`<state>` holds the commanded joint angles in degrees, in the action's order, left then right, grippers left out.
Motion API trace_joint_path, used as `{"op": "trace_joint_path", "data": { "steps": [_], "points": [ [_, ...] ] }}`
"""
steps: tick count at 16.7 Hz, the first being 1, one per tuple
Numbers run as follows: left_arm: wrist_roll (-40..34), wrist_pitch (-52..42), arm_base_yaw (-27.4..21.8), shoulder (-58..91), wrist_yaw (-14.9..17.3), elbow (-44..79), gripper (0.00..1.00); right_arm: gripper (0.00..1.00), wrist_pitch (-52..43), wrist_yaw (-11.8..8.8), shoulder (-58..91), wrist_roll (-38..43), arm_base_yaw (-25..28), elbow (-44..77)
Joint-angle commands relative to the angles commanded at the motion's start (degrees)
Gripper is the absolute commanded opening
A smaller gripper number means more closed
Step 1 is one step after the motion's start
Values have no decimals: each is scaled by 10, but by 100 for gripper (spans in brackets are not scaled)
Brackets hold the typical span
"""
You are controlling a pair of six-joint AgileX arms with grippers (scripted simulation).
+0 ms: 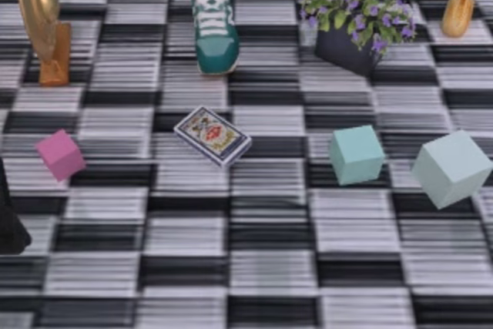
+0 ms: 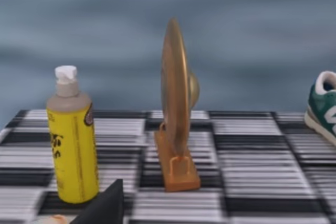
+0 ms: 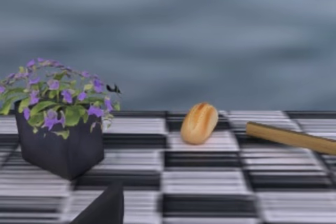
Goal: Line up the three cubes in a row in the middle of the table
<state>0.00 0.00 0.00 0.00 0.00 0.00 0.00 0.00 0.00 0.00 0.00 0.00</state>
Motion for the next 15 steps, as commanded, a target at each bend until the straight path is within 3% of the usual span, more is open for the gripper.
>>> {"op": "trace_joint_path", "data": {
  "steps": [7,15],
  "points": [
    [45,-60,-4,90,2,87,100,100,0,0,0,0,0,0],
    [212,-291,-14,521,-1,417,100,100,0,0,0,0,0,0]
  ]
}}
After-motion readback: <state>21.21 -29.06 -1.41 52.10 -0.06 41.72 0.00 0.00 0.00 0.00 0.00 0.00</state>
